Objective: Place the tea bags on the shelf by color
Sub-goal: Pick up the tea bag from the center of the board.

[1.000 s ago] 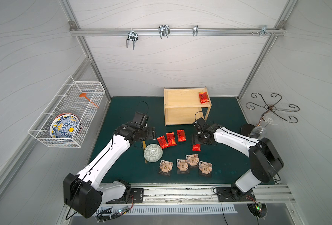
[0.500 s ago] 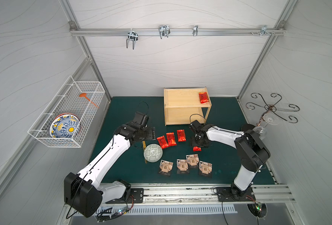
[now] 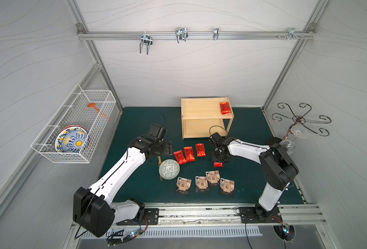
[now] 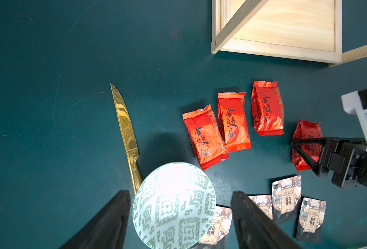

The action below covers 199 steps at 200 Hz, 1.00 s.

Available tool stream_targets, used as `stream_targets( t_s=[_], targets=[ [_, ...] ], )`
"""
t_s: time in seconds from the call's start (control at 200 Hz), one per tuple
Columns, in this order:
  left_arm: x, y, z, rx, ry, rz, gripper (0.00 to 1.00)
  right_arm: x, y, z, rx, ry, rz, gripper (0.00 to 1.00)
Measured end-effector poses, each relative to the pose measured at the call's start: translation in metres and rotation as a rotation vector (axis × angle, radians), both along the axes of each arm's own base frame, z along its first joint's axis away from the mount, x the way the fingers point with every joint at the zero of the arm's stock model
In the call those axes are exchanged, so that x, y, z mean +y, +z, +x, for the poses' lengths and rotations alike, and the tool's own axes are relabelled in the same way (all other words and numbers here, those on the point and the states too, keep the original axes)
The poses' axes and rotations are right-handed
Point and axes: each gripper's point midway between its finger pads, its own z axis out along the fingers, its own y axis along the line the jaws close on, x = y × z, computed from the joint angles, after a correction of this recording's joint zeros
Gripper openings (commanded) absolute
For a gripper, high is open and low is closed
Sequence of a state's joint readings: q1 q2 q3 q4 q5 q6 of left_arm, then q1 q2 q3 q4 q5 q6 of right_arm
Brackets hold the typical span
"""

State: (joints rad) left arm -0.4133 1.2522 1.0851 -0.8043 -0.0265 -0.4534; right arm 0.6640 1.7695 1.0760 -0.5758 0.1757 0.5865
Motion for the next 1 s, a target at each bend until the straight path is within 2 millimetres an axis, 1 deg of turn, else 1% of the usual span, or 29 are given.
stream_targets(
  t_s=[0.145,0.245,0.31,0.4,0.47,0.53,0.67,0.74,0.78,0.875,0.925,0.995],
  targets=[
    [0.000,0.000,0.000,0.000,0.001,-0.001,0.78,-0.001,0.003,0.001,-0.010,0.003,-0.002,0.57],
    [0.000,0.000,0.000,0.001,0.003,-0.002,0.78,-0.001,0.011,0.002,-0.030,0.005,0.005,0.57],
    [0.000,0.000,0.000,0.001,0.003,-0.002,0.77,-0.002,0.022,0.003,-0.053,0.005,0.014,0.57],
    [-0.001,0.000,0.000,0.002,0.004,-0.006,0.77,-0.004,0.044,0.002,-0.094,0.009,0.028,0.56],
    [-0.001,0.001,0.000,0.004,0.006,-0.012,0.77,-0.004,0.066,0.001,-0.132,0.019,0.043,0.56],
    [-0.003,0.005,0.001,0.001,0.006,-0.021,0.77,-0.003,0.090,0.003,-0.175,0.032,0.061,0.55],
    [-0.012,0.024,0.013,-0.033,0.001,-0.057,0.77,0.006,0.157,0.019,-0.306,0.052,0.120,0.55],
    [-0.018,0.035,0.020,-0.050,-0.003,-0.078,0.77,0.011,0.192,0.030,-0.380,0.063,0.143,0.55],
    [-0.021,0.038,0.024,-0.058,-0.004,-0.093,0.77,0.014,0.208,0.037,-0.416,0.069,0.153,0.55],
    [-0.029,0.039,0.030,-0.057,-0.006,-0.126,0.77,0.019,0.247,0.057,-0.497,0.079,0.173,0.55],
    [-0.031,0.035,0.031,-0.046,-0.007,-0.131,0.77,0.023,0.263,0.071,-0.533,0.080,0.182,0.56],
    [-0.033,0.029,0.034,-0.027,-0.008,-0.128,0.77,0.024,0.276,0.094,-0.565,0.074,0.179,0.55]
  ],
)
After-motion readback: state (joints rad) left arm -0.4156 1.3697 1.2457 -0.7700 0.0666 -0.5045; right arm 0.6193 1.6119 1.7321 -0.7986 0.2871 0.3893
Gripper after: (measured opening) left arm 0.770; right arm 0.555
